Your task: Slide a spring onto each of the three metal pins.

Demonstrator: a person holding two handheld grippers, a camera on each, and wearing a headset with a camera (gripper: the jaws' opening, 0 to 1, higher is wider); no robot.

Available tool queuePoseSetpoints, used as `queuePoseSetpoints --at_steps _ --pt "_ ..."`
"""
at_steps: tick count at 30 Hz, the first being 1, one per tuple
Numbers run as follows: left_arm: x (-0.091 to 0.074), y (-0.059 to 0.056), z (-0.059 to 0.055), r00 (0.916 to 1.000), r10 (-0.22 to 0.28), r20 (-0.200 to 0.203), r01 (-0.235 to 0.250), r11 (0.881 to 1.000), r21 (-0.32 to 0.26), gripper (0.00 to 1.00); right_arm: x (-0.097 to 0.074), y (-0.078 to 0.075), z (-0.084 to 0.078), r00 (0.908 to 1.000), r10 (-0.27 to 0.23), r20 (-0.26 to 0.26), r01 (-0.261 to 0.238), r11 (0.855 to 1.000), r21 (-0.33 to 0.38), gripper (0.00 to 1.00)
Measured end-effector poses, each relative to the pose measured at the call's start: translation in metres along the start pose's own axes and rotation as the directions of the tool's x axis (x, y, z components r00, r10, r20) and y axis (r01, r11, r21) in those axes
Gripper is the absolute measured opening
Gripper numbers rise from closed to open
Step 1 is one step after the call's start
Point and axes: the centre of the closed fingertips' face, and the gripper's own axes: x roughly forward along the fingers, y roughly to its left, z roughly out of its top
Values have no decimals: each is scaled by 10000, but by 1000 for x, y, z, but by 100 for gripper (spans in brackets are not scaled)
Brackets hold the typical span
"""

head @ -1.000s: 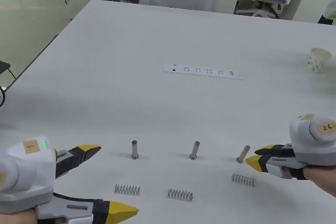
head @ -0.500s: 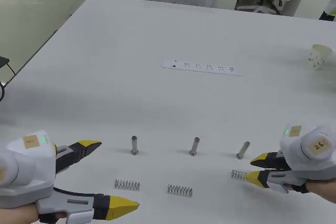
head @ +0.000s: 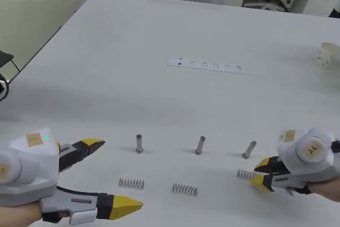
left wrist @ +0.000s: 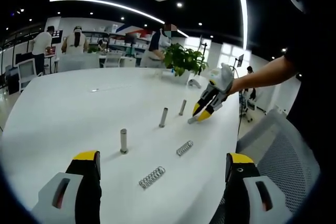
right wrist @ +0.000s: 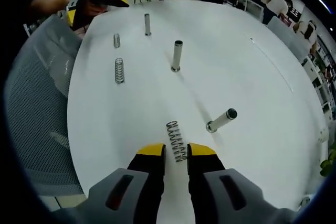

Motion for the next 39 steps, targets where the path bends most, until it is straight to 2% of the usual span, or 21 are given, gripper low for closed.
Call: queuePoseSetpoints --at_steps 7,14,25,39 --pt "-1 1 -1 10000 45 -2 -45 10000 -27 96 7 1 -8 9989 200 -431 -208 9996 -172 10" --pt "0 -2 0 10000 4 -4 -4 10000 24 96 4 4 -5 9990 234 -368 -256 9979 -595 8" --pt "5 -12 6 9995 -309 5 309 9993 224 95 -14 11 13 9994 326 -71 -332 9932 -1112 8" --pt "18 -28 5 9957 -901 -231 911 9948 457 94 -29 36 44 9957 812 437 -716 9793 -1895 8"
